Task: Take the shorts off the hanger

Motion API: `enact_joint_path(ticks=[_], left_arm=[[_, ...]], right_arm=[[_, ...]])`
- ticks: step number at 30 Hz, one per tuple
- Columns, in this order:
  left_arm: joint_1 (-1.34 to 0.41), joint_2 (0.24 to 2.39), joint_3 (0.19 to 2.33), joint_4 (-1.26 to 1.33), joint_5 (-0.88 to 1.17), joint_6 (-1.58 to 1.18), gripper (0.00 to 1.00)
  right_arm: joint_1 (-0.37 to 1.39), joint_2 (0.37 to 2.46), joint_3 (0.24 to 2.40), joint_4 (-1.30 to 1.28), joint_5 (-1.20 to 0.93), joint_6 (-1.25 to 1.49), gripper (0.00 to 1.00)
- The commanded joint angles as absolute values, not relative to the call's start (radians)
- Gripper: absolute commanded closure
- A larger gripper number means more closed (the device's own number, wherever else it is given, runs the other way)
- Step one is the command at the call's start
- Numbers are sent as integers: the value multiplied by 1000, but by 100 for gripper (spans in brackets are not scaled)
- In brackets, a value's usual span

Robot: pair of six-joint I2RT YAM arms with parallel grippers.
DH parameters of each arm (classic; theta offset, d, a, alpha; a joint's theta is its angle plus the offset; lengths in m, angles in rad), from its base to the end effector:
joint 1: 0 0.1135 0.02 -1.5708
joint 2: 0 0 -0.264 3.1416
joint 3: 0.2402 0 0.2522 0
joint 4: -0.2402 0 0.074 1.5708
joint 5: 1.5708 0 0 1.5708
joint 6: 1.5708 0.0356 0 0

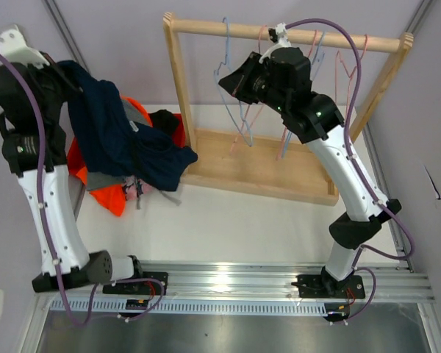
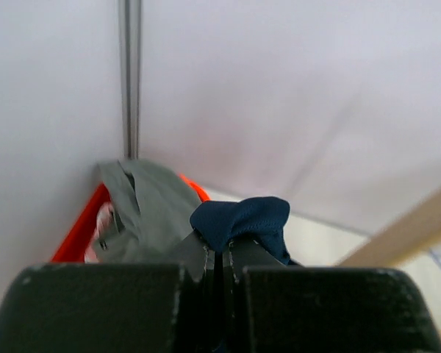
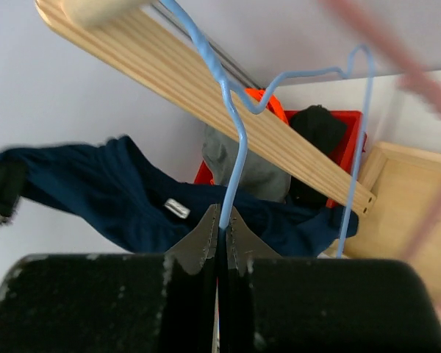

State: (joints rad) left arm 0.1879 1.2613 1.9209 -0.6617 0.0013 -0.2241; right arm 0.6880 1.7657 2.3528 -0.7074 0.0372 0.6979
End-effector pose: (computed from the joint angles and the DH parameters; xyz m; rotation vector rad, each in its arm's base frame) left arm 0.2024 0.0384 0.5623 -0.3207 1.5399 -0.0294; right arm 0.2717 0.2216 0.5450 0.0385 1.7943 0.9904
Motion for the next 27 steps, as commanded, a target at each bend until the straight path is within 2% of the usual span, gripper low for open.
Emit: enact_joint_path(ticks=[1,6,9,11,12,13,14,15,16,17,19,21,22,27], left_arm=[[282,1399,2103,-611,115,-288,100],[334,1609,2268,-638,150,-328,100],[336,1724,2249,-658,118,-336,100],[334,1790,2192,-663,126,-348,94],[336,1805,2175,-663,133,-356,90],[334,1816,2122,-661,149,-360,63],[328,1828,2103,-661,161,-365,41],[322,1827,2091,-658,150,-367,10],[318,1821,2077,-658,137,-364,1],[308,1813,2054,-655,126,-359,1],[304,1775,2049,-655,104,-359,1],[299,1714,2046,-661,91,-357,1],[299,1688,2042,-664,86,-353,1],[295,1475,1912,-629,127,-344,1]], right_arm=[[680,1769,2353,-597,12,710,100],[670,1749,2287,-592,-23,709,100],[669,1680,2156,-537,-26,721,100],[670,1643,2062,-496,-20,722,100],[670,1609,2037,-489,-15,723,100],[670,1595,2017,-483,-12,718,100],[669,1585,2002,-483,-8,713,98],[669,1572,1987,-488,-2,698,91],[669,1556,1980,-500,-2,693,63],[669,1545,1974,-502,-2,687,43],[669,1520,1957,-518,31,678,19],[669,1503,1950,-526,38,675,11],[667,1487,1941,-531,40,675,1],[669,1419,1895,-531,43,681,1]])
